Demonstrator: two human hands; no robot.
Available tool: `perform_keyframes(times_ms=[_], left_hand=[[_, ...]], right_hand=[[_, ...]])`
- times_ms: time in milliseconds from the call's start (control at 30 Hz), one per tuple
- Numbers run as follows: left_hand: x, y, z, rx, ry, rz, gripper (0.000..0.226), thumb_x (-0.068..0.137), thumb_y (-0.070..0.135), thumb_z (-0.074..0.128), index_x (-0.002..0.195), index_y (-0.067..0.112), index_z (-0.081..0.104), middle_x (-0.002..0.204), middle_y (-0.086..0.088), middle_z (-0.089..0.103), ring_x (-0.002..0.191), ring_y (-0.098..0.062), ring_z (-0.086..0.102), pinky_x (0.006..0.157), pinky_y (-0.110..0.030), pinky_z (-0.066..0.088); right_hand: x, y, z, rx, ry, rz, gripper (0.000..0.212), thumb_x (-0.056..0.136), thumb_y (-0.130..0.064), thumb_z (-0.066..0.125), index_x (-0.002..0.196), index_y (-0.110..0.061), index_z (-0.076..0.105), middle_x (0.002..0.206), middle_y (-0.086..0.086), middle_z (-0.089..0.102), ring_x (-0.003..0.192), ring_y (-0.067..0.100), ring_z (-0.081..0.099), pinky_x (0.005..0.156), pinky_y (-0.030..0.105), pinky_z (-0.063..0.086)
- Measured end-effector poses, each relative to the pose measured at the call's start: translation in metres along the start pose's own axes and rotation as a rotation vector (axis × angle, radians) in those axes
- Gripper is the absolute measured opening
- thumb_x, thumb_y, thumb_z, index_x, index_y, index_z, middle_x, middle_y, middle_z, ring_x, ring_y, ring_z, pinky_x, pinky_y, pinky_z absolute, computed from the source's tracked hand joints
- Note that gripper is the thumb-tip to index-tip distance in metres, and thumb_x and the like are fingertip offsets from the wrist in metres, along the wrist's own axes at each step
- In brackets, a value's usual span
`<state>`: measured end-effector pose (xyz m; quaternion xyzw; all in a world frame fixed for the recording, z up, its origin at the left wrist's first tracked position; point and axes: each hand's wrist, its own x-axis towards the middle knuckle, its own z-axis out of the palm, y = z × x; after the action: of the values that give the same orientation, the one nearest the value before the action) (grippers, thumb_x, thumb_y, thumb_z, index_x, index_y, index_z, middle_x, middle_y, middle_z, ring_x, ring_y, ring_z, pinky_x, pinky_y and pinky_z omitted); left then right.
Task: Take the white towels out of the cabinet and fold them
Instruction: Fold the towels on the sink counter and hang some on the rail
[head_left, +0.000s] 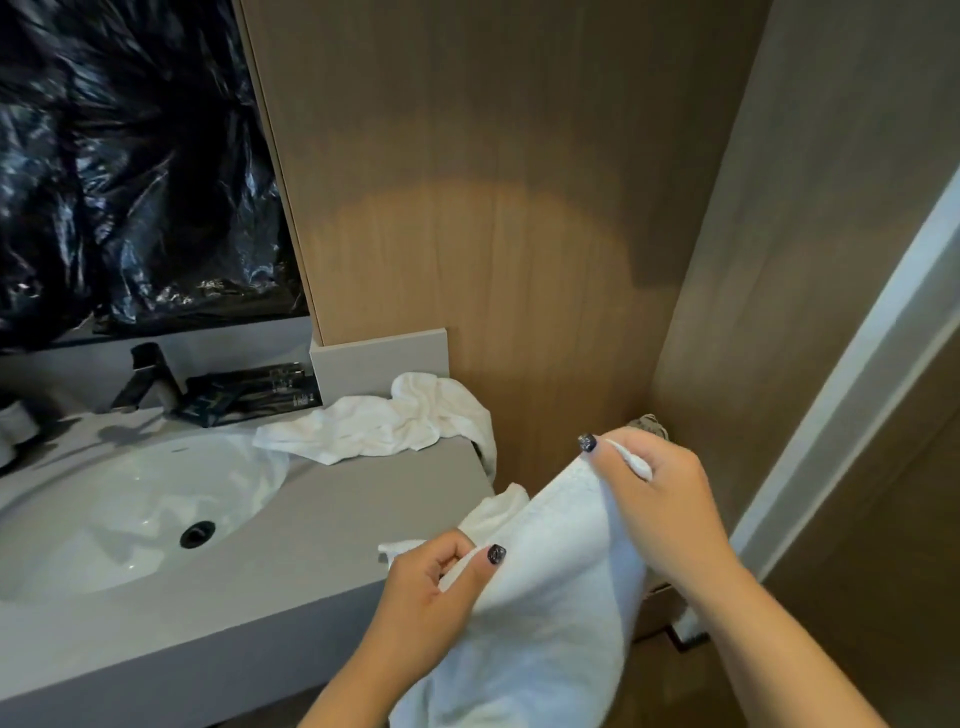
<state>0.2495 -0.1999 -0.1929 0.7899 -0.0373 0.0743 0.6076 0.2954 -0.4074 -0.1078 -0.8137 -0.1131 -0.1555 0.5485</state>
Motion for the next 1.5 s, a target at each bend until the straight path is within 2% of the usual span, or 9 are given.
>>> perform_keyframes(times_ms=[200,567,633,733,933,1100,1233,1400,1500], left_hand=[[-0.024,-0.016,-0.006,0.097,-0.144,-0.099,0.034,0.094,0.035,0.063,0.065,0.052,0.062,0.062,0.025,0.057,0.06,0.007,0.049,0.057,-0.008,0.034],[-0.063,0.004,-0.103,0.069,-0.112,0.14,0.019,0.091,0.05,0.054,0.086,0.034,0.063,0.076,0.01,0.064,0.068,0.0,0.055,0.063,-0.013,0.041],[-0.076,0.005,-0.115,0.05,-0.11,0.154,0.014,0.092,0.041,0.056,0.084,0.033,0.064,0.077,0.009,0.066,0.071,-0.002,0.058,0.065,-0.014,0.043],[-0.097,0.0,-0.135,0.033,-0.066,0.132,0.012,0.09,0.04,0.058,0.084,0.033,0.065,0.077,0.009,0.067,0.07,-0.003,0.058,0.064,-0.015,0.043],[-0.13,-0.027,-0.168,0.07,-0.015,0.019,0.03,0.093,0.043,0.063,0.071,0.024,0.058,0.058,0.014,0.048,0.055,-0.003,0.04,0.053,-0.015,0.032],[-0.147,-0.04,-0.19,0.115,-0.023,-0.07,0.027,0.093,0.039,0.063,0.069,0.025,0.059,0.056,0.013,0.049,0.052,-0.002,0.039,0.052,-0.016,0.033],[-0.14,-0.026,-0.191,0.131,-0.015,-0.021,0.023,0.094,0.026,0.064,0.073,0.034,0.064,0.069,0.016,0.062,0.064,0.0,0.053,0.061,-0.011,0.04],[-0.129,0.006,-0.159,0.129,-0.169,0.133,0.017,0.095,0.026,0.061,0.085,0.037,0.067,0.082,0.02,0.068,0.079,-0.001,0.061,0.069,-0.009,0.041],[-0.123,0.02,-0.135,0.169,-0.246,0.204,0.013,0.092,0.033,0.057,0.087,0.036,0.069,0.084,0.019,0.069,0.08,-0.005,0.064,0.073,-0.019,0.048]], right_hand=[[-0.003,-0.009,-0.032,-0.064,0.328,0.089,0.024,0.09,-0.017,0.064,0.072,-0.032,0.069,0.075,-0.021,0.066,0.078,-0.007,0.06,0.061,0.023,0.045],[-0.086,-0.053,0.107,-0.143,-0.723,0.066,0.052,0.084,-0.031,0.071,0.129,-0.05,0.052,0.085,-0.023,0.063,0.077,-0.004,0.055,0.072,0.018,0.045],[-0.105,-0.058,0.124,-0.143,-0.667,0.012,0.018,0.088,-0.029,0.067,0.096,-0.044,0.065,0.084,-0.018,0.066,0.077,0.0,0.057,0.071,0.026,0.047],[-0.128,-0.066,0.138,-0.153,-0.527,-0.007,0.029,0.092,-0.024,0.064,0.071,-0.043,0.058,0.067,-0.016,0.059,0.063,0.002,0.052,0.059,0.02,0.038],[-0.151,-0.078,0.149,-0.164,-0.151,-0.041,0.03,0.092,-0.025,0.059,0.072,-0.003,0.057,0.063,0.011,0.055,0.062,0.021,0.05,0.062,0.04,0.04],[-0.14,-0.088,0.116,-0.229,0.029,0.036,0.017,0.091,-0.015,0.06,0.077,-0.017,0.069,0.071,-0.006,0.066,0.072,0.008,0.056,0.061,0.025,0.041],[-0.135,-0.091,0.106,-0.491,-0.259,0.13,0.014,0.089,-0.037,0.063,0.097,-0.026,0.065,0.086,-0.007,0.067,0.08,0.012,0.061,0.07,0.037,0.053],[-0.156,-0.087,0.117,-0.622,-0.638,0.044,0.084,0.078,-0.053,0.067,0.141,-0.063,0.013,0.102,-0.009,0.069,0.09,0.011,0.064,0.076,0.032,0.055],[-0.162,-0.08,0.124,-0.451,-0.7,0.03,0.058,0.079,-0.051,0.061,0.133,-0.057,0.04,0.108,-0.008,0.069,0.098,0.011,0.063,0.083,0.036,0.054]])
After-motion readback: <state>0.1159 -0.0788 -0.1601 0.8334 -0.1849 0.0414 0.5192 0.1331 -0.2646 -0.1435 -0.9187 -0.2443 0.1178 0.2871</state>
